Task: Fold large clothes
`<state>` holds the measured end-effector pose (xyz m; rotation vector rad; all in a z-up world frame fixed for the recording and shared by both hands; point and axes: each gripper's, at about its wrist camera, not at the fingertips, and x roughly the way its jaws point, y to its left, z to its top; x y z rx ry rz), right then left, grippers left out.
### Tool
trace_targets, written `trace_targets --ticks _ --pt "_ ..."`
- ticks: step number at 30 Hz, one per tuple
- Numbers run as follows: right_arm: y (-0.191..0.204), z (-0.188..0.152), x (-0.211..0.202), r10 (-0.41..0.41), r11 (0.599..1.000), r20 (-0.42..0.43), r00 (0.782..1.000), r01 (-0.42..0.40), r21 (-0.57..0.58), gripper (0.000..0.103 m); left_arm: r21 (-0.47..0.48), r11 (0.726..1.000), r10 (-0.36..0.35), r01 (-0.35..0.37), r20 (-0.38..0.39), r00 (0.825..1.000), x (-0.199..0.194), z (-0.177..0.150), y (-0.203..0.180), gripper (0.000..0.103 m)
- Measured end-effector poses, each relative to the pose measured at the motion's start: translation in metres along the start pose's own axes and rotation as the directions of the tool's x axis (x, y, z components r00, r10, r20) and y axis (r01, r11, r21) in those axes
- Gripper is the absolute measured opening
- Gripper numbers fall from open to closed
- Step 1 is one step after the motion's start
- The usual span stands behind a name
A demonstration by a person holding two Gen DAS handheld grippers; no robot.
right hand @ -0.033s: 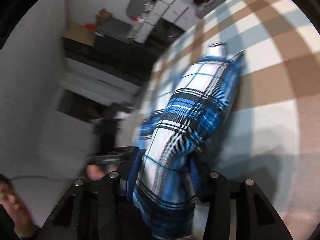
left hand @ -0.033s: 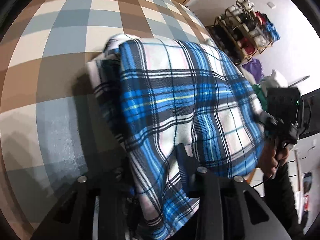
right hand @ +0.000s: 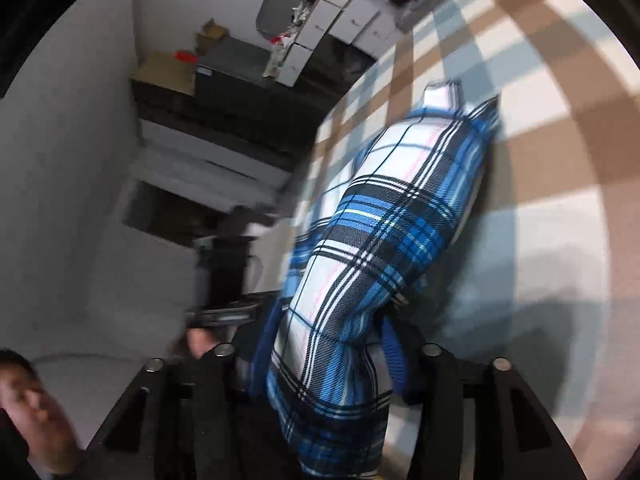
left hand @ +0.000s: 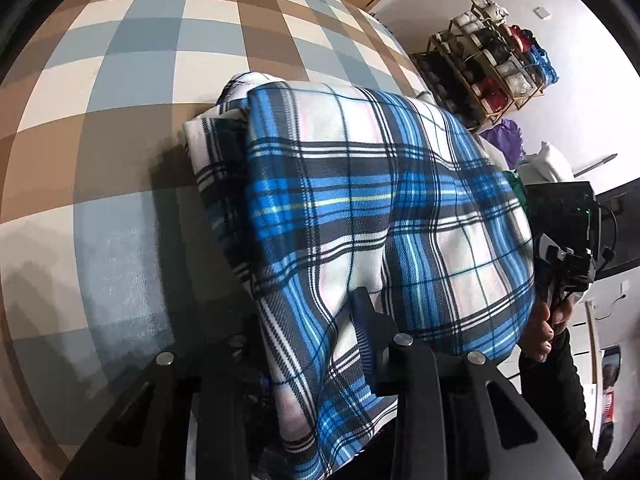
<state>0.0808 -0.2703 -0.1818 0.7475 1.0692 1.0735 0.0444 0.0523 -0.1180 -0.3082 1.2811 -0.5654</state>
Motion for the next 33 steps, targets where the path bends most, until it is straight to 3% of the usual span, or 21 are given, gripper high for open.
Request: trace_targets --ticks 2,5,9,10,12,18,23,26,30,33 --pt "-0.011 0.0 0.009 -0.049 0.998 -0.007 0.999 0.05 0.045 0.071 -0.003 1.0 -0.004 0.004 0.0 1.0 0.002 0.0 -0.003 0.026" --pt "-0.019 0.0 0.019 -0.11 0.991 -0.037 0.993 0.112 0.068 0.071 -0.015 1.0 -0.014 0.013 -0.003 1.0 0.002 0.001 -0.001 0.026" --pt "0.001 -0.001 0.034 -0.294 0.956 -0.058 0.954 0.291 -0.046 0.051 -0.016 0.999 -0.027 0.027 -0.004 1.0 -0.002 0.003 0.001 0.026" --pt "0.009 -0.001 0.03 -0.311 0.948 -0.039 0.95 0.307 -0.08 0.047 -0.018 0.999 -0.031 0.031 -0.003 1.0 -0.004 0.002 0.003 0.024" --pt "0.026 -0.003 0.016 -0.331 0.936 0.013 0.943 0.331 -0.119 0.029 -0.02 0.999 -0.043 0.043 0.006 0.999 -0.007 0.002 0.002 0.022" --pt "0.068 -0.014 -0.033 -0.364 0.914 0.119 0.924 0.379 -0.145 0.024 0.009 0.991 -0.131 0.131 0.034 0.991 -0.017 0.005 -0.026 0.02" --pt "0.116 -0.014 -0.099 -0.365 0.909 0.215 0.906 0.397 -0.13 0.024 0.118 0.973 -0.206 0.197 0.075 0.976 -0.035 0.019 -0.097 0.02" --pt "0.158 -0.012 -0.152 -0.375 0.89 0.282 0.883 0.428 -0.158 0.024 0.199 0.951 -0.26 0.236 0.104 0.96 -0.055 0.032 -0.154 0.02" --pt "0.214 -0.012 -0.244 -0.377 0.86 0.399 0.836 0.475 -0.183 0.024 0.306 0.907 -0.339 0.289 0.126 0.932 -0.078 0.059 -0.243 0.02" --pt "0.24 -0.012 -0.315 -0.4 0.831 0.467 0.789 0.527 -0.179 0.024 0.387 0.876 -0.363 0.289 0.134 0.922 -0.08 0.075 -0.314 0.021"
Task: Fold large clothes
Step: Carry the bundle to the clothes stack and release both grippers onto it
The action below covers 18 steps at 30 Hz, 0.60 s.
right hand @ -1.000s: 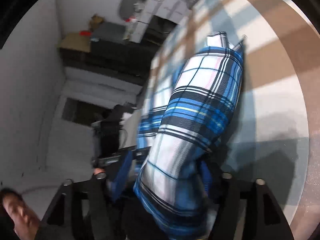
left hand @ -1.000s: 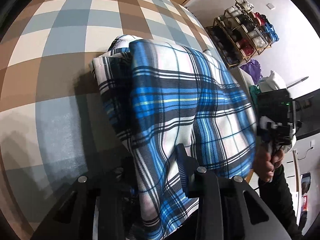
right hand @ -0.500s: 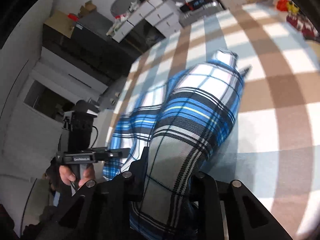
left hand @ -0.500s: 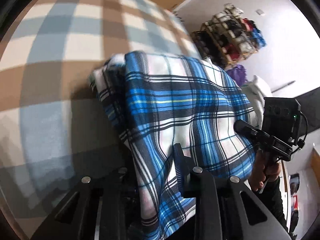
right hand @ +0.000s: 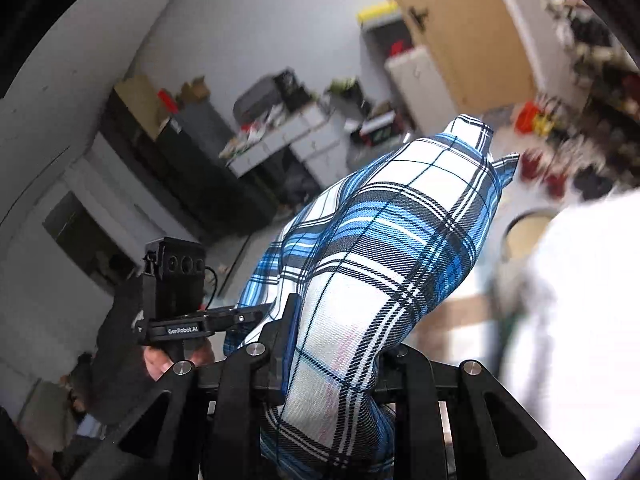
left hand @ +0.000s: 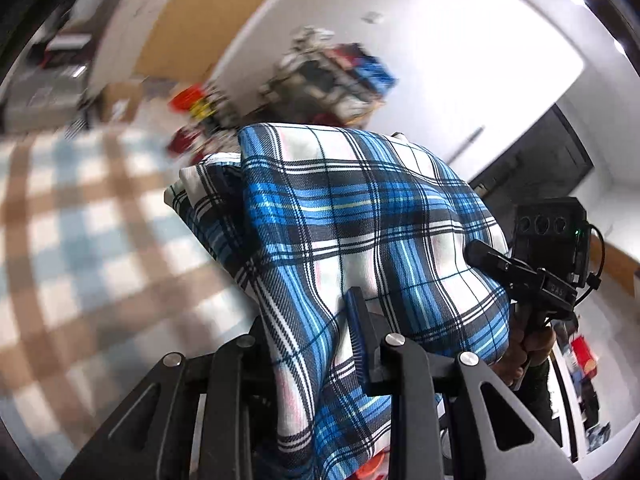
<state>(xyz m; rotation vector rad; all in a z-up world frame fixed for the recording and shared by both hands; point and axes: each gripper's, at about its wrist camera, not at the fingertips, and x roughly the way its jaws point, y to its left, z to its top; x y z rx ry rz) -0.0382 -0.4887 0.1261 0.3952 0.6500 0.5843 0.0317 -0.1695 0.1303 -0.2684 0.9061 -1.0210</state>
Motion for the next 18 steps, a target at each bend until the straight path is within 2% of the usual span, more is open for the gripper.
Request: trace_targets --ticks 3,6,9,11,13,14,15,16,17,18 --pt "-0.03 0.02 -0.053 -0.062 0.998 0.038 0.997 0.062 0.009 0.024 0.05 0.998 -0.036 0.036 0.01 0.999 0.037 0.026 -0.045 0.021" --pt "-0.071 0.028 -0.092 -0.108 0.994 0.049 0.993 0.107 0.023 0.025 0.037 0.994 -0.1 0.1 0.001 0.995 0.083 0.036 -0.064 0.02" --pt "-0.125 0.019 -0.11 -0.136 0.988 0.002 0.991 0.136 0.071 0.03 0.006 0.993 -0.121 0.121 -0.029 0.992 0.129 0.02 -0.062 0.02" --pt "-0.176 0.003 -0.106 -0.19 0.965 -0.054 0.98 0.196 0.174 0.035 -0.002 0.995 -0.102 0.102 -0.082 0.991 0.169 -0.006 -0.057 0.02" --pt "-0.213 -0.013 -0.093 -0.239 0.931 -0.143 0.96 0.269 0.245 0.038 -0.025 0.998 -0.059 0.055 -0.148 0.987 0.202 -0.031 -0.046 0.02" --pt "-0.234 -0.027 -0.089 -0.256 0.909 -0.173 0.951 0.297 0.291 0.046 -0.042 0.998 -0.052 0.046 -0.164 0.985 0.214 -0.042 -0.038 0.02" --pt "-0.245 -0.035 -0.09 -0.265 0.901 -0.176 0.948 0.309 0.305 0.051 -0.049 0.997 -0.06 0.054 -0.145 0.988 0.216 -0.051 -0.031 0.021" --pt "-0.253 -0.045 -0.094 -0.28 0.893 -0.163 0.946 0.319 0.317 0.067 -0.046 0.997 -0.068 0.062 -0.128 0.989 0.214 -0.053 -0.026 0.025" --pt "-0.255 -0.048 -0.099 -0.288 0.894 -0.149 0.946 0.321 0.314 0.077 -0.036 0.997 -0.066 0.062 -0.117 0.991 0.212 -0.053 -0.023 0.025" --pt "-0.255 -0.051 -0.106 -0.303 0.897 -0.138 0.943 0.331 0.292 0.078 -0.029 0.998 -0.063 0.06 -0.115 0.991 0.208 -0.055 -0.022 0.026"
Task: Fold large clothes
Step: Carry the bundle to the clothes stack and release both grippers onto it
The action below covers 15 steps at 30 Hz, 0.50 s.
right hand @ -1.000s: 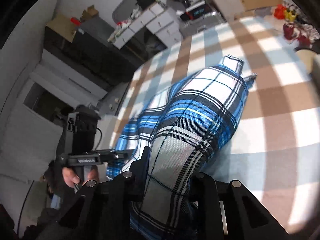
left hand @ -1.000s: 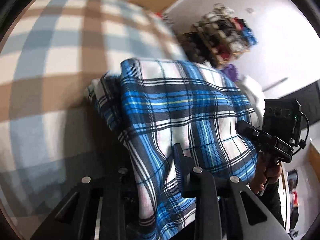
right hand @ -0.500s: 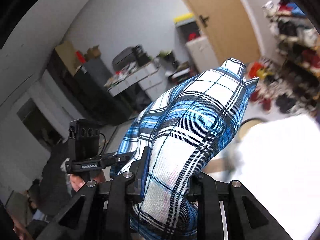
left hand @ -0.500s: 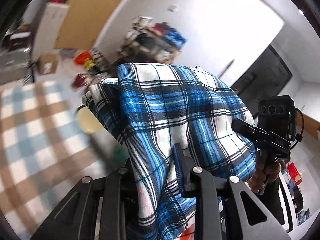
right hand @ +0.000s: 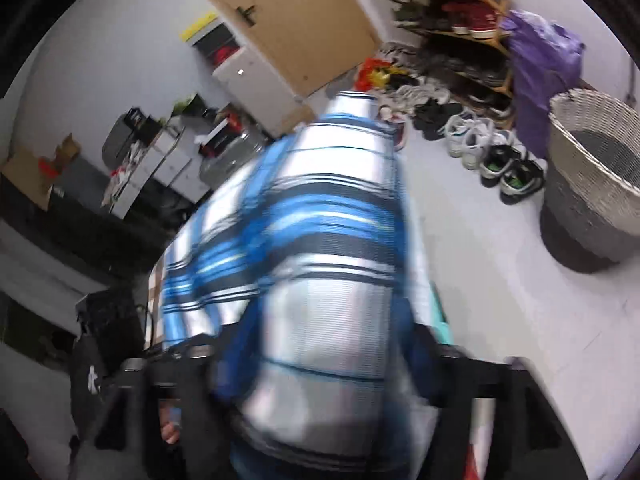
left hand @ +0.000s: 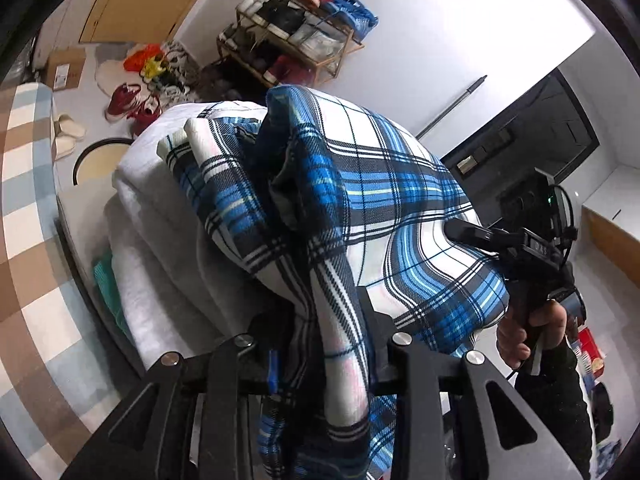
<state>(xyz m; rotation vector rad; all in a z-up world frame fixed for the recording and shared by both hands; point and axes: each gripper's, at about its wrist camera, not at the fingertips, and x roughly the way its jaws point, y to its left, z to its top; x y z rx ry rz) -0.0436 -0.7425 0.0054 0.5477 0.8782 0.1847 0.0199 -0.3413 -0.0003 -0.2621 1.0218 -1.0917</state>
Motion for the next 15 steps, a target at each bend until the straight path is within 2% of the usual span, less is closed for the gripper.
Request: trace_targets --ticks 2,3,5,6,7,8,9,10,12,14,15 --pt "0.011 -0.007 -0.014 -0.066 0.996 0.036 0.997 0.067 -0.054 0.078 0.018 0.999 0.027 -0.027 -0.005 1.0 -0.011 -0.001 0.003 0.032" --pt "0.019 -0.01 -0.019 -0.098 0.991 0.056 0.994 0.103 -0.089 0.077 0.037 0.997 0.061 -0.061 -0.005 0.998 -0.017 -0.001 0.003 0.038" --pt "0.047 -0.014 -0.036 -0.221 0.954 0.155 0.963 0.247 -0.171 0.077 0.074 0.987 0.142 -0.144 0.032 0.989 -0.031 -0.005 -0.001 0.041" --pt "0.065 -0.019 -0.046 -0.232 0.933 0.21 0.95 0.279 -0.228 0.068 0.078 0.982 0.169 -0.172 0.048 0.984 -0.03 -0.002 0.002 0.042" --pt "0.081 -0.028 -0.056 -0.182 0.916 0.266 0.947 0.261 -0.304 0.062 0.075 0.98 0.18 -0.185 0.067 0.981 -0.039 -0.001 0.004 0.042" --pt "0.101 -0.039 -0.067 -0.151 0.883 0.321 0.935 0.274 -0.381 0.06 0.073 0.976 0.198 -0.205 0.086 0.976 -0.047 0.001 0.004 0.042" --pt "0.116 -0.047 -0.07 -0.165 0.857 0.351 0.922 0.31 -0.412 0.06 0.074 0.97 0.224 -0.233 0.114 0.968 -0.054 0.002 0.0 0.042" --pt "0.128 -0.052 -0.07 -0.178 0.832 0.358 0.917 0.334 -0.442 0.06 0.086 0.963 0.241 -0.256 0.157 0.958 -0.066 0.009 -0.006 0.042" --pt "0.142 -0.059 -0.054 -0.215 0.802 0.322 0.922 0.355 -0.48 0.06 0.13 0.957 0.232 -0.258 0.187 0.955 -0.073 0.022 -0.025 0.043" --pt "0.146 -0.064 -0.021 -0.312 0.773 0.263 0.913 0.405 -0.488 0.06 0.187 0.957 0.195 -0.221 0.148 0.969 -0.061 0.031 -0.048 0.048" --pt "0.14 -0.067 -0.014 -0.337 0.771 0.247 0.909 0.417 -0.482 0.06 0.223 0.95 0.19 -0.217 0.133 0.973 -0.052 0.036 -0.061 0.052"
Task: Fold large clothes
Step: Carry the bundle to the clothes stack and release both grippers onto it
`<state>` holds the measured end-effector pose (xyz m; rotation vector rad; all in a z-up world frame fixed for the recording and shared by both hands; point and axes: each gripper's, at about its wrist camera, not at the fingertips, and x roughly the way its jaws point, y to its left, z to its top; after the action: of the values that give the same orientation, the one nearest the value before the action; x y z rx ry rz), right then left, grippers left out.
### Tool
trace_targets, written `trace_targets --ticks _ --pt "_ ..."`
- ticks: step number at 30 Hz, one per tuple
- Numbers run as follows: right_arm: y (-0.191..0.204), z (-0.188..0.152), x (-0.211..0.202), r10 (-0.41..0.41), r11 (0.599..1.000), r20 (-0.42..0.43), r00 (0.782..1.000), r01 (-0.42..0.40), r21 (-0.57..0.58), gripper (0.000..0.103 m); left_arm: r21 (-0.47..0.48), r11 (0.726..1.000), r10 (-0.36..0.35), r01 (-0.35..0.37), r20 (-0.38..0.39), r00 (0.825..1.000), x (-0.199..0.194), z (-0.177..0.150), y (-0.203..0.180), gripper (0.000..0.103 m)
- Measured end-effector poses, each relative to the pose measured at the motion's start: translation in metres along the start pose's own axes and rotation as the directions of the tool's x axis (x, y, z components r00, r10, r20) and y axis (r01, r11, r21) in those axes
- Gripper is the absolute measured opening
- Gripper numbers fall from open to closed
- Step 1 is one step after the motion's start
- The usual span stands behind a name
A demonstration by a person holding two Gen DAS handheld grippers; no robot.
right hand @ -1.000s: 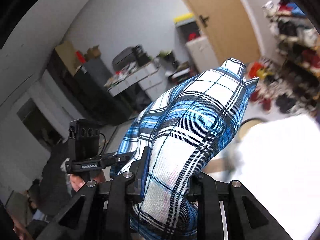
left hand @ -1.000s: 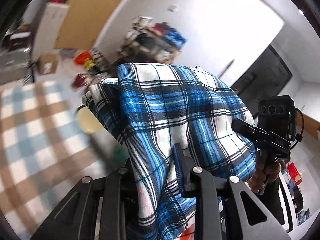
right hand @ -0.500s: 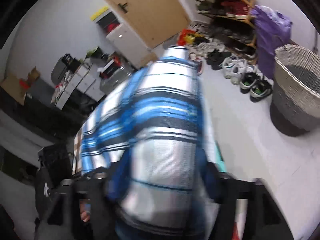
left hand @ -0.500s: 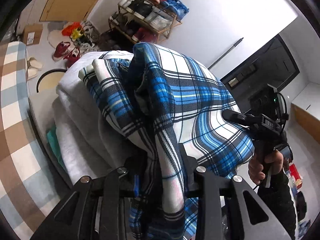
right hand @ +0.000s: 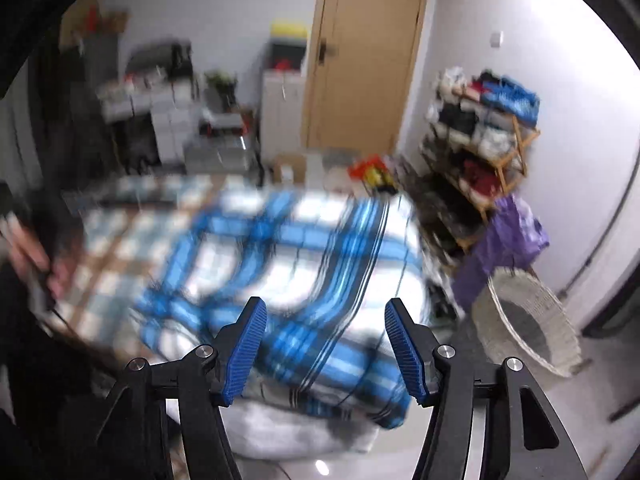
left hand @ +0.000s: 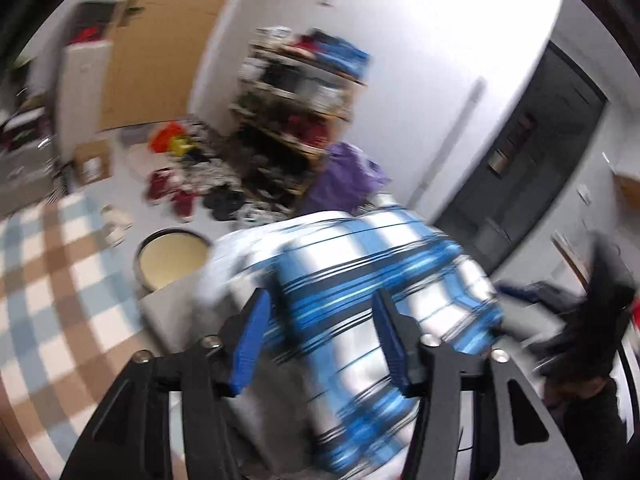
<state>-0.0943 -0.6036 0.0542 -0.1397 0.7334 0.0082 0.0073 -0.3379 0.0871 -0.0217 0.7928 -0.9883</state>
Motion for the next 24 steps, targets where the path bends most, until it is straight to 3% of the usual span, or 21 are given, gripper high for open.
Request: trace_targets --ticks 3,6,8,13,20,24 --pt "-0.002 -0.024 0.018 -0.009 0.999 -0.067 0.998 0.013 0.049 0.061 0.052 0.998 0.036 -0.033 -0.06 0.998 0.031 0.008 -0.019 0.052" --pt "-0.01 -0.031 0.014 0.025 0.996 -0.034 0.999 -0.022 0.091 0.061 -0.033 0.999 0.03 -0.036 -0.164 0.986 0.072 0.005 0.005 0.052" --pt "-0.016 -0.037 0.011 0.051 0.993 -0.011 0.999 -0.05 0.107 0.061 -0.073 0.997 0.02 -0.035 -0.205 0.979 0.078 -0.007 0.023 0.052" --pt "-0.02 -0.042 0.018 0.067 0.991 0.016 0.998 -0.068 0.116 0.061 -0.129 0.991 -0.05 0.027 -0.181 0.982 0.082 -0.012 0.037 0.052" --pt "-0.013 -0.036 -0.002 0.006 0.99 0.094 0.996 -0.02 0.142 0.061 -0.031 0.998 0.044 -0.049 -0.145 0.988 0.039 -0.012 0.004 0.052" --pt "0.002 -0.042 -0.036 0.023 0.983 0.185 0.982 -0.056 0.177 0.066 0.053 0.998 -0.014 0.02 -0.101 0.995 0.014 -0.039 -0.007 0.056"
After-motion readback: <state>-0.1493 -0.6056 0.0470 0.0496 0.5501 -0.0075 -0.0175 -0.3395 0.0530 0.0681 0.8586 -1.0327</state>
